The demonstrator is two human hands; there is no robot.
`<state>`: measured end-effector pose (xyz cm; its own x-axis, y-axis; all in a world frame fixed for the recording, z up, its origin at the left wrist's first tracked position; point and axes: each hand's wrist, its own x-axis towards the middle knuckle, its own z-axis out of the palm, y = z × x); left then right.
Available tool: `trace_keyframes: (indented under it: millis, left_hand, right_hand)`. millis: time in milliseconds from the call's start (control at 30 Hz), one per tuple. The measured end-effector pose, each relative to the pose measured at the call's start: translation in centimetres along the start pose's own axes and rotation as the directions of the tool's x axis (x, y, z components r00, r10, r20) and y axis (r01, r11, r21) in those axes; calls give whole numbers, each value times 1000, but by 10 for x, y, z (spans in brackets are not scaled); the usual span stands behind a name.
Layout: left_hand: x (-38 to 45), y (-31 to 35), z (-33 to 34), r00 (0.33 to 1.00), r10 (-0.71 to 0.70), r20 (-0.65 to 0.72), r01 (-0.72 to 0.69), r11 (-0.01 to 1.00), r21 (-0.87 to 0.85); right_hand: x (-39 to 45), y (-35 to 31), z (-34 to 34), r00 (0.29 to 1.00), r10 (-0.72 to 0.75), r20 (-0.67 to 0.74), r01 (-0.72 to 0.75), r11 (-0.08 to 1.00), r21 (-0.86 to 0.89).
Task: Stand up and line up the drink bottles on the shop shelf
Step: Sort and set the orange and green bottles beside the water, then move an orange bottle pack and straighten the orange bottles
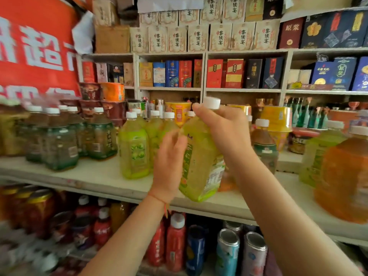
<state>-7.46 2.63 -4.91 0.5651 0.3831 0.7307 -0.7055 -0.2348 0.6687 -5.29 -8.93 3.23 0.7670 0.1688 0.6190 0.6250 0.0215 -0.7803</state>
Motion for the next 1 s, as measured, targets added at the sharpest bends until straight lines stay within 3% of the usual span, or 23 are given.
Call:
trace_keyframes:
  millis: [133,200,433,500,567,633,700,767,900,1000]
  left_hand:
    - [-3,-16,-63,999,27,17,-31,926,376]
    - [7,-21,-94,998,42,-48,-13,873,487]
    - [31,-38,-181,962,186,-201,-74,883,464]
    - [40,-43,-202,956,154,-251,-36,907,419]
    - [54,-49,-221,956,80,-282,37,922,386]
    - [67,-55,-236,964,-6,-264,106,924,367]
    - [74,-65,-245,972,-85,-221,160,922,353]
    - [75,-75,-250,974,-130,-185,190,915,356]
    - [74,-84,-249,982,-152,-111,183,903,389]
    - [77,-79,-243,992,-18,-125,74,886,458]
  right_hand:
    - [10,5,77,1000,-15,24,12,992,122]
    - [13,2,119,996,-31,89,17,989,150]
    - [23,3,215,927,-171,334,160,985,59]
    - [26,9,229,925,-195,325,192,981,40]
    - [33,29,240,960,-175,217,201,974,-105]
    - [39,53,245,972,-196,126,230,903,-364]
    - [39,73,246,963,-189,193,260,842,-473]
    - [39,91,251,954,-133,268,256,829,-497]
    - [36,99,255,959,-109,261,232,830,-507]
    - [34,99,254,958,-108,267,239,813,-530]
